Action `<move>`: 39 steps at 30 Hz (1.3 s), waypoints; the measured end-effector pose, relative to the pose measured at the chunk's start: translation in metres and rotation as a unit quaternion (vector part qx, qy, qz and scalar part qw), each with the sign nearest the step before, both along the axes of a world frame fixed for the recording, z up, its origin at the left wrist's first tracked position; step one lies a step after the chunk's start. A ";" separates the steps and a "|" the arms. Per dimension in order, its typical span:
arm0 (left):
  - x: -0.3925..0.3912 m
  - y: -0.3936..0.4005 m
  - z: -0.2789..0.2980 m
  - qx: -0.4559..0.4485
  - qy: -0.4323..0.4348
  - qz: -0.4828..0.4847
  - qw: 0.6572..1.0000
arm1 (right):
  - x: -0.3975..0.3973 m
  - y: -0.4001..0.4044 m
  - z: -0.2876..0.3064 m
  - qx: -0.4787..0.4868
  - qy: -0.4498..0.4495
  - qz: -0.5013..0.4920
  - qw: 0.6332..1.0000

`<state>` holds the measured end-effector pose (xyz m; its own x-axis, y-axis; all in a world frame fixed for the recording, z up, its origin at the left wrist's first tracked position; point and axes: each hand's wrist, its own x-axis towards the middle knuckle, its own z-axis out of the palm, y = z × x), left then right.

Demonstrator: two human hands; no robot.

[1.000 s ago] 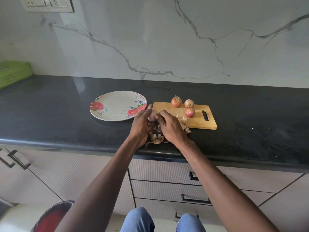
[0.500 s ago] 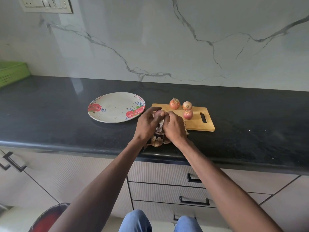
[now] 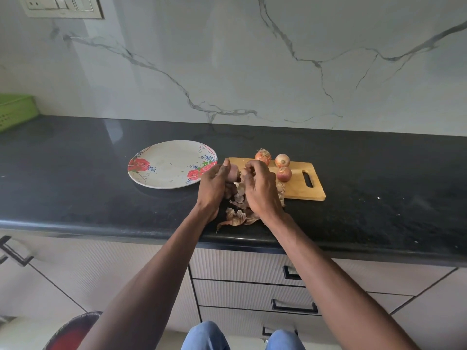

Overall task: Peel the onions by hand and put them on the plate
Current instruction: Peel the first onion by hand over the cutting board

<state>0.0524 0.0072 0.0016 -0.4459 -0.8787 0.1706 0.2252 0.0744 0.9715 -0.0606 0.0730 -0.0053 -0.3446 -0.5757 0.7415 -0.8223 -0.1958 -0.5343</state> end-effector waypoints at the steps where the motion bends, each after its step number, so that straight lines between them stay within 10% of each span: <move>1: 0.000 0.000 0.000 -0.002 0.001 -0.001 1.000 | 0.001 0.001 0.001 0.005 0.011 0.011 1.000; 20: -0.004 0.003 -0.006 -0.115 -0.042 0.055 0.991 | 0.009 0.001 0.004 0.024 0.062 -0.052 0.996; 39: -0.002 0.002 0.001 0.008 0.003 0.047 0.999 | 0.001 -0.005 -0.003 0.088 0.056 -0.004 0.995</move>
